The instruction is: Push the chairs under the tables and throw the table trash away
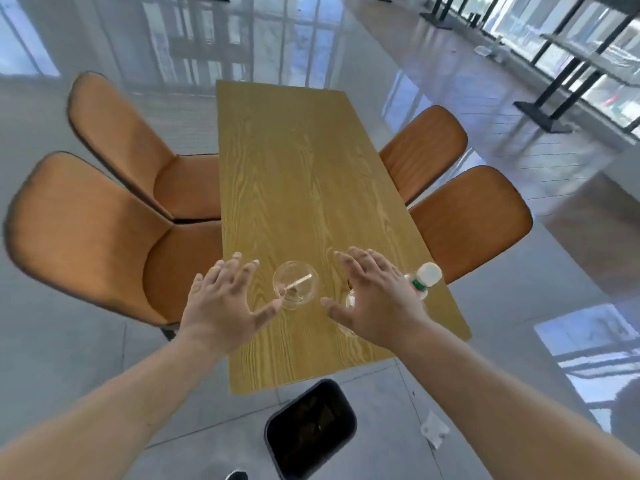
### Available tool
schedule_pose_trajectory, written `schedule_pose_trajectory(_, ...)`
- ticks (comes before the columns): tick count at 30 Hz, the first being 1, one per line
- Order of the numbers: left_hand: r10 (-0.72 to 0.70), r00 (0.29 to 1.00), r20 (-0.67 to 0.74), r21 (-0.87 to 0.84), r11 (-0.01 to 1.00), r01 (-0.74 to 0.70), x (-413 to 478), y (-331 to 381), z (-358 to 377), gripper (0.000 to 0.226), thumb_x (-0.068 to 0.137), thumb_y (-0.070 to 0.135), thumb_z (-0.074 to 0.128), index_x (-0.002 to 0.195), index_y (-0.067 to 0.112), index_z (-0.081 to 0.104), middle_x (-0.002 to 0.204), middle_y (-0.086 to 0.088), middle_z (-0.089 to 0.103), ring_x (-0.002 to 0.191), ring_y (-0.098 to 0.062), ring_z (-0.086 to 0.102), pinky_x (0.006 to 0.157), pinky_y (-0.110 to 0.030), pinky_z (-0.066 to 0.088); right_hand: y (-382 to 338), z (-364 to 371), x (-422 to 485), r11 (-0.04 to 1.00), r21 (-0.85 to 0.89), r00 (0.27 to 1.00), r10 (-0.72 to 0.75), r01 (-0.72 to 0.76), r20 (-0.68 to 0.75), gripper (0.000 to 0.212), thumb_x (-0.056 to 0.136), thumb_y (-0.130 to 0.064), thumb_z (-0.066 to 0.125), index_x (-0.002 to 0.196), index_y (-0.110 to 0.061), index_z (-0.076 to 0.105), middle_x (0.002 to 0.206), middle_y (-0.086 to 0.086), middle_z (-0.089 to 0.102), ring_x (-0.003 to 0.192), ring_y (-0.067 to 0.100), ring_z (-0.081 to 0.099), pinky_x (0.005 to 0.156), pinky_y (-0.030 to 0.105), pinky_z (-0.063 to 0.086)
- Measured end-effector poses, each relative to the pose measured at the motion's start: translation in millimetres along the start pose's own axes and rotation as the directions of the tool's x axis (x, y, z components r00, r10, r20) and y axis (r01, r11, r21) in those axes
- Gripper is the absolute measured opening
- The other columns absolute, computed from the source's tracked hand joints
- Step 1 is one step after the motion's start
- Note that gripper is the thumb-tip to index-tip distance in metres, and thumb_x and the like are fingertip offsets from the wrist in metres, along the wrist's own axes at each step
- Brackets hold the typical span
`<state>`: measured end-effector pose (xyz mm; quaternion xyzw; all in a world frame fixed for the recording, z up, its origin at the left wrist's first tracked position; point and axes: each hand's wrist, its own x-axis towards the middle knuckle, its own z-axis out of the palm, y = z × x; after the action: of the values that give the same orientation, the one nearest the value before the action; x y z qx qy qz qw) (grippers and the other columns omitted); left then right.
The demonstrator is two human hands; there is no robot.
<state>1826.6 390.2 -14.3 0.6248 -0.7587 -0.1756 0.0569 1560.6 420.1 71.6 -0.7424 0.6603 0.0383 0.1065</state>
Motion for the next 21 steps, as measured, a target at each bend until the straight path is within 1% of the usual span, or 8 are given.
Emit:
schedule_pose_trajectory(3, -0.087, 0.996, -0.023, 0.017, 0.996, 0.087, -11, 3, 31, 0.104, 0.081, 0.095, 0.016, 0.165, 0.033, 0.013, 0.175, -0.004, 0.011, 0.160, -0.028, 0.008, 0.128, -0.056, 0.012, -4, 18, 20, 0.994, 0.068, 0.997, -0.082, 0.082, -0.004, 0.097, 0.090, -0.081, 0.045, 0.164, -0.028, 0.013, 0.172, 0.002, 0.022, 0.159, 0.026, 0.012, 0.128, 0.046, 0.018)
schedule_pose_trajectory(8, -0.230, 0.970, -0.079, 0.045, 0.971, 0.234, -27, 15, 89, 0.107, 0.078, 0.098, 0.011, 0.164, 0.034, 0.013, 0.175, -0.002, 0.011, 0.159, -0.028, 0.008, 0.127, -0.058, 0.012, -13, 51, 51, 0.919, 0.390, 0.998, -0.063, 0.064, -0.015, 0.110, 0.086, -0.068, 0.070, 0.165, -0.017, 0.014, 0.168, 0.008, 0.029, 0.156, 0.029, 0.023, 0.122, 0.043, 0.027)
schedule_pose_trajectory(11, -0.288, 0.957, -0.039, 0.063, 0.955, 0.290, -24, 14, 128, 0.108, 0.077, 0.099, 0.010, 0.164, 0.036, 0.010, 0.175, -0.001, 0.006, 0.160, -0.028, 0.003, 0.127, -0.059, 0.008, -14, 71, 71, 0.904, 0.425, 0.998, -0.063, 0.045, 0.029, 0.116, 0.084, -0.062, 0.078, 0.165, -0.013, 0.011, 0.166, 0.013, 0.032, 0.153, 0.032, 0.029, 0.119, 0.042, 0.032)
schedule_pose_trajectory(13, -0.285, 0.958, -0.007, 0.103, 0.953, 0.284, -19, 12, 157, 0.109, 0.076, 0.100, 0.010, 0.164, 0.037, 0.005, 0.176, -0.001, -0.001, 0.160, -0.027, -0.006, 0.127, -0.061, 0.005, -14, 84, 87, 0.904, 0.427, 0.997, -0.042, 0.012, 0.062, 0.120, 0.082, -0.062, 0.080, 0.165, -0.011, 0.009, 0.163, 0.015, 0.034, 0.149, 0.033, 0.035, 0.114, 0.041, 0.037)
schedule_pose_trajectory(15, -0.282, 0.958, -0.056, 0.083, 0.955, 0.285, -13, 7, 179, 0.109, 0.075, 0.102, 0.013, 0.163, 0.038, 0.001, 0.175, 0.002, -0.008, 0.158, -0.025, -0.017, 0.127, -0.061, 0.002, -14, 98, 101, 0.904, 0.426, 0.996, -0.007, -0.030, 0.086, 0.122, 0.079, -0.064, 0.082, 0.164, -0.012, 0.011, 0.159, 0.015, 0.039, 0.143, 0.034, 0.043, 0.104, 0.041, 0.044)
schedule_pose_trajectory(17, -0.275, 0.955, -0.115, 0.068, 0.957, 0.283, -4, 1, 193, 0.111, 0.073, 0.104, 0.015, 0.162, 0.038, 0.003, 0.175, 0.001, -0.007, 0.158, -0.025, -0.018, 0.126, -0.060, 0.000, -14, 113, 113, 0.909, 0.416, 0.998, 0.011, -0.039, 0.069, 0.119, 0.076, -0.066, 0.083, 0.161, -0.013, 0.020, 0.151, 0.013, 0.046, 0.132, 0.032, 0.053, 0.086, 0.036, 0.046)
schedule_pose_trajectory(19, -0.245, 0.960, -0.138, 0.091, 0.962, 0.258, -1, -3, 200, 0.112, 0.072, 0.105, 0.016, 0.160, 0.036, 0.007, 0.175, -0.003, -0.004, 0.159, -0.028, -0.015, 0.126, -0.061, 0.001, -17, 126, 116, 0.910, 0.414, 1.000, 0.001, -0.006, 0.012, 0.113, 0.076, -0.066, 0.084, 0.157, -0.013, 0.027, 0.145, 0.010, 0.051, 0.114, 0.024, 0.057, 0.073, 0.027, 0.040)
schedule_pose_trajectory(21, -0.228, 0.961, -0.156, 0.087, 0.966, 0.243, -2, -4, 203, 0.110, 0.074, 0.104, 0.018, 0.160, 0.035, 0.011, 0.175, -0.005, -0.002, 0.159, -0.031, -0.012, 0.126, -0.061, 0.001, -20, 137, 117, 0.896, 0.444, 0.998, 0.013, 0.013, -0.055, 0.100, 0.077, -0.062, 0.085, 0.150, -0.015, 0.034, 0.134, 0.005, 0.055, 0.094, 0.015, 0.053, 0.059, 0.019, 0.031)
